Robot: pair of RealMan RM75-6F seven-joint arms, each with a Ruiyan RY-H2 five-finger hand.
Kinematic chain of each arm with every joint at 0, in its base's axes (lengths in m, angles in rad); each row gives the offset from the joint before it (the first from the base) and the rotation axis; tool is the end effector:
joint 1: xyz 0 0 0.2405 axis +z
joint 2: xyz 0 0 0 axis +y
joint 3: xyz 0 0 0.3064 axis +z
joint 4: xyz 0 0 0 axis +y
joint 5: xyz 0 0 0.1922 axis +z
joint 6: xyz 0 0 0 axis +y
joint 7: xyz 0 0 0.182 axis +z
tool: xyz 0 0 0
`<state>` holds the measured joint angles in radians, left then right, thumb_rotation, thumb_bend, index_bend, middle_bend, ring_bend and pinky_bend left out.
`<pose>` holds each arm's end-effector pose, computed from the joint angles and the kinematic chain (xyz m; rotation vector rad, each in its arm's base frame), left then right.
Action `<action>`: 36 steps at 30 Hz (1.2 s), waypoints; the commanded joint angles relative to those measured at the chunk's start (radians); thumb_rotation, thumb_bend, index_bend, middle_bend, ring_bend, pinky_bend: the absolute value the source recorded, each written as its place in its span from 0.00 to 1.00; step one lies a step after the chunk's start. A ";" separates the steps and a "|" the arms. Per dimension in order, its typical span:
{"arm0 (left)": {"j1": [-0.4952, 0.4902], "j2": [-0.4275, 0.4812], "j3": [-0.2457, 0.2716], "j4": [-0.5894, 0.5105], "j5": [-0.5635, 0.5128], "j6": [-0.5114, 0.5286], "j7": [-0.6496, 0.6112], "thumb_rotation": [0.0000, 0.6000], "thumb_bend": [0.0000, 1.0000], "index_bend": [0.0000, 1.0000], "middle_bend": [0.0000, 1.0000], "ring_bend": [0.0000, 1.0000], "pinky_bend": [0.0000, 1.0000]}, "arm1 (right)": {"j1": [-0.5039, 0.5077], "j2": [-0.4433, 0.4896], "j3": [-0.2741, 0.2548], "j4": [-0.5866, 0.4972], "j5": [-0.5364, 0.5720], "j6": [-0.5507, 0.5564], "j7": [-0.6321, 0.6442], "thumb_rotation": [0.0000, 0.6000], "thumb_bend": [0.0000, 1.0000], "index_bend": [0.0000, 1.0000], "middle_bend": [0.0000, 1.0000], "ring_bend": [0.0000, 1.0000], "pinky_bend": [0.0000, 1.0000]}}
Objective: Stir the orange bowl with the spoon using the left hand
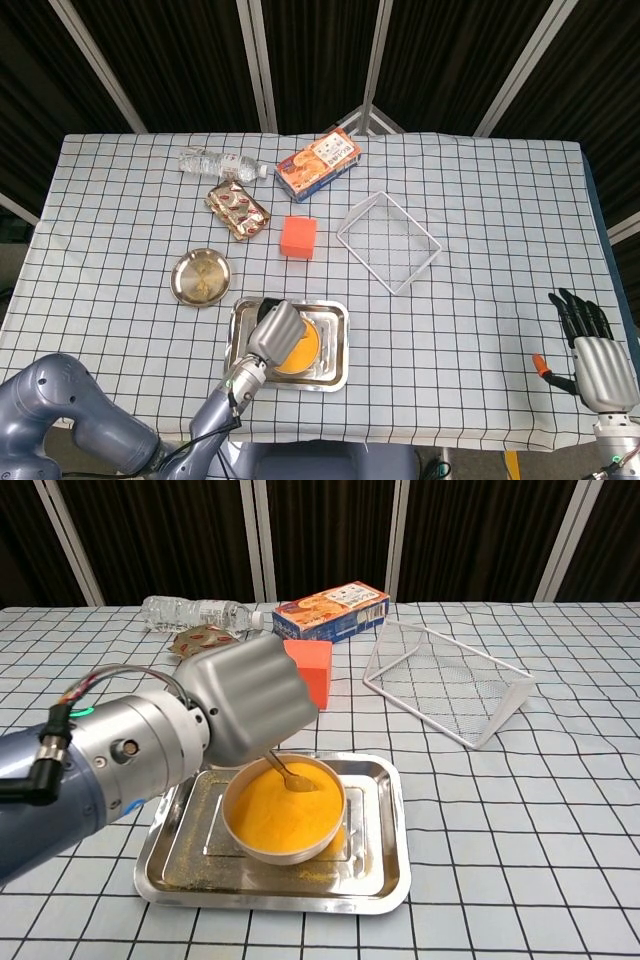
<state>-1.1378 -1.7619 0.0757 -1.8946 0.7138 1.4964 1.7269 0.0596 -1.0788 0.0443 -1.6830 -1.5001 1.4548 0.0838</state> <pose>-0.0420 0.3302 -0.0725 -2.0789 0.2234 -0.3164 -0.3452 -0.2105 0.1991 1.3511 -1.0337 0.9540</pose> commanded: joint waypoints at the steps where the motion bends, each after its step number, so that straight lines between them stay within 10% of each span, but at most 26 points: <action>1: 0.015 0.018 0.021 -0.026 0.025 0.009 -0.008 1.00 0.83 0.86 1.00 0.96 1.00 | 0.000 0.000 0.000 -0.001 0.001 0.000 -0.002 1.00 0.36 0.00 0.00 0.00 0.00; 36: 0.031 -0.036 -0.069 0.160 0.052 -0.029 -0.008 1.00 0.83 0.86 1.00 0.96 1.00 | 0.001 0.007 0.001 -0.005 0.010 -0.009 0.020 1.00 0.36 0.00 0.00 0.00 0.00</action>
<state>-1.1045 -1.7906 0.0064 -1.7423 0.7700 1.4733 1.7120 0.0601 -1.0718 0.0455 -1.6880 -1.4901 1.4458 0.1034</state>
